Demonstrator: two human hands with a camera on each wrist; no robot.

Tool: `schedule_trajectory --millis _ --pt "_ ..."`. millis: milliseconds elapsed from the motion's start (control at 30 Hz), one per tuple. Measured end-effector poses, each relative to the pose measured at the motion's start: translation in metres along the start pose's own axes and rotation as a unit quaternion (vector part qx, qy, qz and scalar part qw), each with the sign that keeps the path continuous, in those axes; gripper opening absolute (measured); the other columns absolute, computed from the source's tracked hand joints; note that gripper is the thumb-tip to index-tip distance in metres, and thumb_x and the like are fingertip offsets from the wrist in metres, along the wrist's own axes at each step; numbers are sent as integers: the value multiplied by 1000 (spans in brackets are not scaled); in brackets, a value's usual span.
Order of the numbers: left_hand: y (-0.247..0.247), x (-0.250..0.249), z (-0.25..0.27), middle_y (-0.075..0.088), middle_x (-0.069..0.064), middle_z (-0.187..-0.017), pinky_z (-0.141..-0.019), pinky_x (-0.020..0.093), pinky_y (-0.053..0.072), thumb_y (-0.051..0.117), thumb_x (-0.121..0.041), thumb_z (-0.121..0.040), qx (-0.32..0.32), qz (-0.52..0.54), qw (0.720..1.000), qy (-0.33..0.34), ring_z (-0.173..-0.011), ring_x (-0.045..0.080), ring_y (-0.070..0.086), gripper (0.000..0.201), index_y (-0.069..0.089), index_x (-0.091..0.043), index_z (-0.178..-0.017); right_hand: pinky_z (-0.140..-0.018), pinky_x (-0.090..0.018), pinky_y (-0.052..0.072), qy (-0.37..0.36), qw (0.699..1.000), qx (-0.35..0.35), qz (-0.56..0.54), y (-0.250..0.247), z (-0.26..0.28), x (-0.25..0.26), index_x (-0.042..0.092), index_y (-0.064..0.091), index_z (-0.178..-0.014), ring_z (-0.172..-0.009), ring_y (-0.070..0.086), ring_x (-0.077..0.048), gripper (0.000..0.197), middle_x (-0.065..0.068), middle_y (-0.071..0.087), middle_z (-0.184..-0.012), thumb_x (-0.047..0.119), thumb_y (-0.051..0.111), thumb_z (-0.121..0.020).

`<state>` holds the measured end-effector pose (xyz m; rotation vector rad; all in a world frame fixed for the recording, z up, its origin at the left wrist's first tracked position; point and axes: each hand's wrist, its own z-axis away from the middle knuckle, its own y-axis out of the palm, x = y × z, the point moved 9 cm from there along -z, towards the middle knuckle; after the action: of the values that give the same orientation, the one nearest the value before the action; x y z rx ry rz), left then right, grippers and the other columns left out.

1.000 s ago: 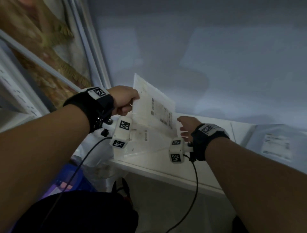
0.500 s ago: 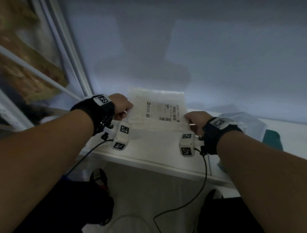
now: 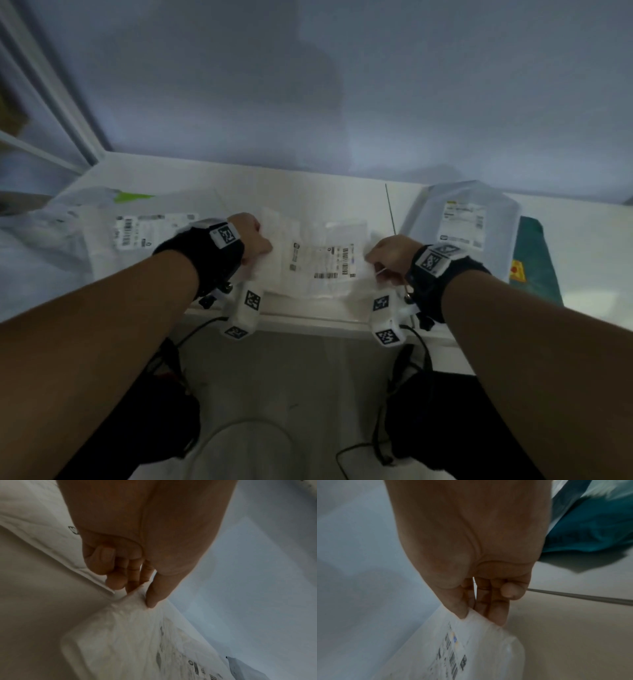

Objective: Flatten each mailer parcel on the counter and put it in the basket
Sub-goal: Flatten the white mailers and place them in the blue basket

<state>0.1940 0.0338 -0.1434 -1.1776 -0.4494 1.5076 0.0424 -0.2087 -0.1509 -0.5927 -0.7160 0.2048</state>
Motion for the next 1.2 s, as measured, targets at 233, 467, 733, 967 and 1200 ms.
schedule_trajectory --millis 233,467,733,967,1200 --pt "10 10 2 54 15 -131 -82 31 47 71 -41 -81 -5 -58 998 8 -107 34 59 74 37 -17 -141 -31 -15 37 42 999 -1 25 0 12 -16 -6 62 -84 -34 58 -17 17 -17 64 -74 7 59 -95" --pt "-1 -7 22 33 15 -145 -101 41 42 55 -40 -91 -86 -113 988 67 -124 37 45 53 42 -25 -140 -68 -31 48 -17 993 -96 66 -7 8 12 -1 59 -115 -83 58 -27 30 -13 58 -105 20 54 -93" --pt "68 -34 8 0 0 -163 -119 42 4 31 -49 -97 -25 -238 956 169 -148 30 -4 60 17 -30 -152 -111 -51 28 -82 953 -151 249 59 -9 17 26 46 -133 -130 33 -35 54 -9 38 -142 51 39 -87" --pt "97 -33 8 -14 -1 -162 -118 42 -6 11 -59 -96 -66 -241 952 178 -148 25 -12 63 -1 -35 -153 -122 -45 -2 -134 937 -185 265 87 -10 9 24 5 -157 -151 -6 -30 64 -11 -5 -164 53 13 -101" --pt "100 -31 17 -12 2 -162 -118 43 -6 8 -60 -96 -56 -232 958 158 -148 28 -10 64 -2 -34 -153 -122 -42 -4 -149 925 -171 304 91 -4 9 26 -2 -157 -151 -6 -27 64 -12 -8 -164 53 11 -101"
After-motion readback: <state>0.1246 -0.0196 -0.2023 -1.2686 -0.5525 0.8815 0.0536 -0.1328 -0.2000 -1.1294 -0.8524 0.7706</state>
